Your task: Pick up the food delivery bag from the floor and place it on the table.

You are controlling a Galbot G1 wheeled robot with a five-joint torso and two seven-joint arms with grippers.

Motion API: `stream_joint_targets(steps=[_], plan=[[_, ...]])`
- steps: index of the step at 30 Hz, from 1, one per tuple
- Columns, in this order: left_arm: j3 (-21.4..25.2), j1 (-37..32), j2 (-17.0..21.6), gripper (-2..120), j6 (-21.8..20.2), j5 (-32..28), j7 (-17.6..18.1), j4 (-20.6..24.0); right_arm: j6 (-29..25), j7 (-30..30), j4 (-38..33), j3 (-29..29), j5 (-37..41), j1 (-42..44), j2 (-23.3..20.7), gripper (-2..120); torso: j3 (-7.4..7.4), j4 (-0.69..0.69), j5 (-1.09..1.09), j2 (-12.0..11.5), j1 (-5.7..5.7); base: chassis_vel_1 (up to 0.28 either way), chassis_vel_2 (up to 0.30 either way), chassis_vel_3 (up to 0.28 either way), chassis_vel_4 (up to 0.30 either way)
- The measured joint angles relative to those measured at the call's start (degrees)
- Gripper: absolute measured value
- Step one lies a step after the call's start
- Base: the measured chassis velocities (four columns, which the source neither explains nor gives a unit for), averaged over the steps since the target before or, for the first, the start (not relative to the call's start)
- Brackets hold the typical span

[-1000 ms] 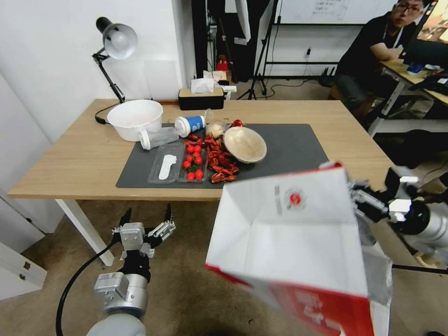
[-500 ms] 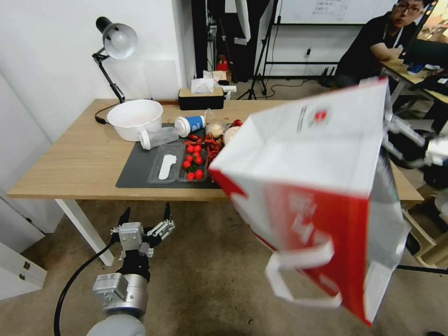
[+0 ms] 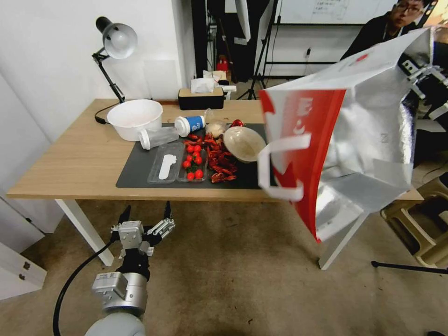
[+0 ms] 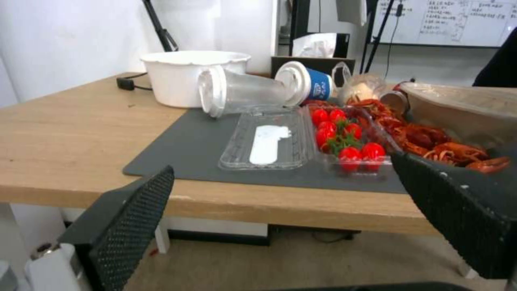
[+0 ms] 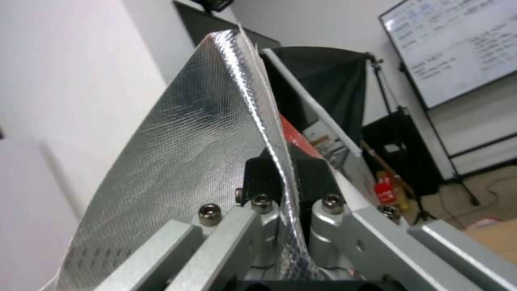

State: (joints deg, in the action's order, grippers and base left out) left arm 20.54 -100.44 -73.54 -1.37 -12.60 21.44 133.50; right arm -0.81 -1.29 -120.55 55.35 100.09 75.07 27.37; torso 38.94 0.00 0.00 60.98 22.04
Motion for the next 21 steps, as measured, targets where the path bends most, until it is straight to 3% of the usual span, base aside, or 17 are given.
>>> stream_joint_targets(steps=[12, 21], plan=[[-0.1, -0.9, -0.8, 100, 0.1, 1.2, 0.0, 0.1, 0.3, -0.7, 5.2, -7.6, -0.8, -4.4, 1.5, 0, -0.02, 0.0, 0.0, 0.0, -0.02, 0.0, 0.0, 0.0, 0.0], [0.2, -1.3, -1.0, 100, 0.5, 1.3, 0.0, 0.4, 0.4, -2.8, 5.9, -10.1, -2.3, -6.5, 2.0, 0, -0.03, 0.0, -0.01, 0.0, -0.02, 0.0, 0.0, 0.0, 0.0]])
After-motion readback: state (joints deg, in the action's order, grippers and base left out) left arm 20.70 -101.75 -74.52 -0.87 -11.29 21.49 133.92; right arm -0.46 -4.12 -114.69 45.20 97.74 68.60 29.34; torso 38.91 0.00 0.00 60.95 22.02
